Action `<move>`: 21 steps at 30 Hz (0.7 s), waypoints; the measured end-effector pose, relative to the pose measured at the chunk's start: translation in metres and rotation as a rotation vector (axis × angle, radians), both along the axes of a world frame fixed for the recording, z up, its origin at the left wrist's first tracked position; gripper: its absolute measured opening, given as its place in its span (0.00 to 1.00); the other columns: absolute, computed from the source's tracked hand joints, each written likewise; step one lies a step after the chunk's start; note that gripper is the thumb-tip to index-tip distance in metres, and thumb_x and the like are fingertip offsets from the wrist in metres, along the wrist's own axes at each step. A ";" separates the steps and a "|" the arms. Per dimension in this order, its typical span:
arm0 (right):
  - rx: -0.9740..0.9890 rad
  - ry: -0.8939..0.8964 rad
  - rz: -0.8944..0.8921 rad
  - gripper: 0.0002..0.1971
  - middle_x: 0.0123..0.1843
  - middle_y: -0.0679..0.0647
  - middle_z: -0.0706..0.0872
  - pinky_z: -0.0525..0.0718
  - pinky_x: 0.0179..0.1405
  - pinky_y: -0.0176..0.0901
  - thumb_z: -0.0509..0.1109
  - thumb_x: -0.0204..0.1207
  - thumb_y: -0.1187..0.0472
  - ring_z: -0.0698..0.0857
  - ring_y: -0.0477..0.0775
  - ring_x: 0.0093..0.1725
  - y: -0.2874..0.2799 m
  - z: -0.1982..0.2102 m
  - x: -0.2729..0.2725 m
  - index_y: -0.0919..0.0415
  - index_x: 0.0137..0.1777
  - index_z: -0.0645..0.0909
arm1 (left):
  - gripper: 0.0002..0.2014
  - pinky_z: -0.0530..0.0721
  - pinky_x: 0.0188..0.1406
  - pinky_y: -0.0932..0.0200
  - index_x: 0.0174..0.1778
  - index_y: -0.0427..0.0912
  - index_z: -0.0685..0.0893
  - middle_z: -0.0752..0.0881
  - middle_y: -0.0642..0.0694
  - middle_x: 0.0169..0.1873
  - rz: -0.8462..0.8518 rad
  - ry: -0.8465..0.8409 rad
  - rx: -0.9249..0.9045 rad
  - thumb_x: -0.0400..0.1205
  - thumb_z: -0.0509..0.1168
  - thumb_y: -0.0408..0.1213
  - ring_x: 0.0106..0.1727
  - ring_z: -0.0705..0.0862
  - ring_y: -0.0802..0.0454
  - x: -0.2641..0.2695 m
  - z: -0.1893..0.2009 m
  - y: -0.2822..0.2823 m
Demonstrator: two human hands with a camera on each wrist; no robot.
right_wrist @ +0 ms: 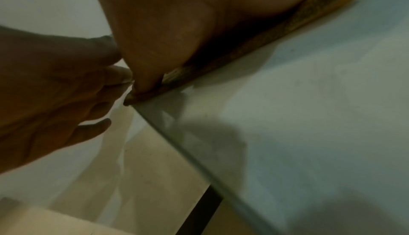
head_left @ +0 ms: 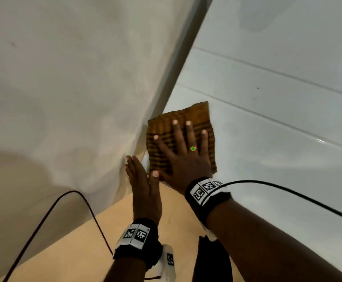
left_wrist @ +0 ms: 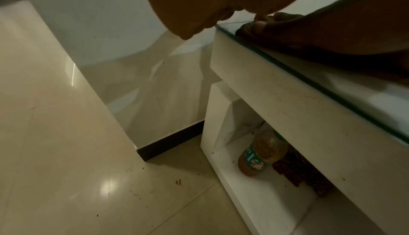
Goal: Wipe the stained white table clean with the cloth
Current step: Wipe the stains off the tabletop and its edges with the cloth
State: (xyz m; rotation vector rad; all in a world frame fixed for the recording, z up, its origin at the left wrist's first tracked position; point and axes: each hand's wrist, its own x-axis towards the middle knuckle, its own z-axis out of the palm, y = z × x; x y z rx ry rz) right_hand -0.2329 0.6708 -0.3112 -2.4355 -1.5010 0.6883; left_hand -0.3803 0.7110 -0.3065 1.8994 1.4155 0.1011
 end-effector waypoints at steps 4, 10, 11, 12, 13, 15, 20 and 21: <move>0.060 0.017 0.107 0.40 0.92 0.57 0.45 0.40 0.83 0.78 0.58 0.77 0.26 0.42 0.68 0.90 -0.040 -0.002 -0.008 0.35 0.88 0.55 | 0.39 0.37 0.86 0.53 0.89 0.50 0.39 0.32 0.60 0.85 -0.051 0.055 0.037 0.85 0.45 0.61 0.87 0.28 0.56 -0.001 0.000 -0.006; -0.032 -0.012 0.073 0.43 0.93 0.54 0.47 0.36 0.83 0.75 0.68 0.76 0.33 0.44 0.65 0.90 -0.139 0.002 -0.011 0.35 0.88 0.54 | 0.38 0.38 0.86 0.36 0.89 0.43 0.39 0.38 0.43 0.89 -0.256 0.244 0.065 0.87 0.45 0.58 0.89 0.34 0.40 0.029 0.017 -0.034; -0.055 -0.016 0.046 0.43 0.92 0.53 0.48 0.36 0.83 0.75 0.68 0.76 0.33 0.45 0.65 0.90 -0.163 0.003 -0.009 0.35 0.88 0.54 | 0.38 0.38 0.85 0.34 0.89 0.43 0.39 0.38 0.43 0.90 -0.310 0.263 0.078 0.88 0.44 0.58 0.89 0.34 0.39 0.036 0.018 -0.046; -0.062 -0.026 0.026 0.42 0.92 0.53 0.49 0.38 0.83 0.75 0.68 0.77 0.34 0.46 0.65 0.90 -0.181 0.004 -0.007 0.35 0.88 0.54 | 0.38 0.38 0.85 0.33 0.89 0.43 0.38 0.38 0.43 0.90 -0.360 0.277 0.093 0.89 0.44 0.58 0.89 0.35 0.38 0.043 0.019 -0.054; -0.078 -0.031 0.009 0.41 0.92 0.53 0.50 0.40 0.84 0.75 0.67 0.77 0.34 0.47 0.65 0.90 -0.201 0.004 -0.005 0.35 0.88 0.54 | 0.37 0.38 0.85 0.31 0.89 0.43 0.38 0.38 0.43 0.89 -0.409 0.293 0.102 0.90 0.45 0.58 0.89 0.35 0.37 0.049 0.020 -0.064; -0.096 -0.045 -0.047 0.40 0.92 0.52 0.50 0.44 0.84 0.76 0.67 0.78 0.35 0.48 0.65 0.90 -0.245 0.006 0.003 0.35 0.88 0.54 | 0.37 0.38 0.85 0.30 0.88 0.43 0.37 0.37 0.43 0.89 -0.512 0.317 0.104 0.90 0.46 0.57 0.89 0.34 0.36 0.069 0.022 -0.092; -0.151 -0.047 -0.187 0.42 0.92 0.51 0.49 0.42 0.84 0.75 0.68 0.77 0.35 0.47 0.64 0.90 -0.367 0.015 0.027 0.33 0.88 0.51 | 0.37 0.36 0.85 0.30 0.88 0.45 0.36 0.35 0.46 0.89 -0.771 0.318 0.094 0.90 0.41 0.60 0.88 0.32 0.39 0.116 0.031 -0.176; -0.170 -0.049 -0.227 0.43 0.92 0.51 0.48 0.43 0.84 0.75 0.69 0.76 0.34 0.47 0.64 0.90 -0.397 0.017 0.032 0.33 0.88 0.51 | 0.38 0.36 0.85 0.31 0.88 0.45 0.36 0.35 0.47 0.89 -0.822 0.310 0.087 0.88 0.40 0.62 0.88 0.31 0.40 0.128 0.032 -0.197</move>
